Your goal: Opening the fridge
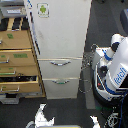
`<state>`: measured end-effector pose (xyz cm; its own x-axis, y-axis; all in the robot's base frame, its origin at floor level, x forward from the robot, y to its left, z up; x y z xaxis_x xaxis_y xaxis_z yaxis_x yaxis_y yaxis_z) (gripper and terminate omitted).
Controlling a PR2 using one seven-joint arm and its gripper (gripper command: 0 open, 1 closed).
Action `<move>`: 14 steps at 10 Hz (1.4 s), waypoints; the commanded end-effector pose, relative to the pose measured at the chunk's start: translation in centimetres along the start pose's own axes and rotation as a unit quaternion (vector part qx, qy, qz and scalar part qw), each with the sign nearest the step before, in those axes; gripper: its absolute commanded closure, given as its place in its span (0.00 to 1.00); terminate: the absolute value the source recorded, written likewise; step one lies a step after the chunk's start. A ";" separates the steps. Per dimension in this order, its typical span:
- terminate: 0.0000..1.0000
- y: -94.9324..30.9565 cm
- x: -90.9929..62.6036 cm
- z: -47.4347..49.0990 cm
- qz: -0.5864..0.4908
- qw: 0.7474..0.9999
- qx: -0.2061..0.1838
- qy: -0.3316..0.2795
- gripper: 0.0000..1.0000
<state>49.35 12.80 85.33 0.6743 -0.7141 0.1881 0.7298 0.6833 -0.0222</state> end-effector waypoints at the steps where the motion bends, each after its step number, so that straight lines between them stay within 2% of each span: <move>1: 0.00 4.2 9.7 1.0 0.003 1.000 0.019 -0.009 0.00; 9: 0.00 15.0 16.2 4.9 0.156 0.986 0.061 -0.004 0.00; 11: 0.00 17.8 17.9 6.2 0.206 0.975 0.080 0.004 0.00; 14: 0.00 22.5 20.0 10.3 0.290 0.948 0.129 0.013 0.00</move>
<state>67.43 10.92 91.15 0.8015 -0.5620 0.2043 0.5653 0.8235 0.0477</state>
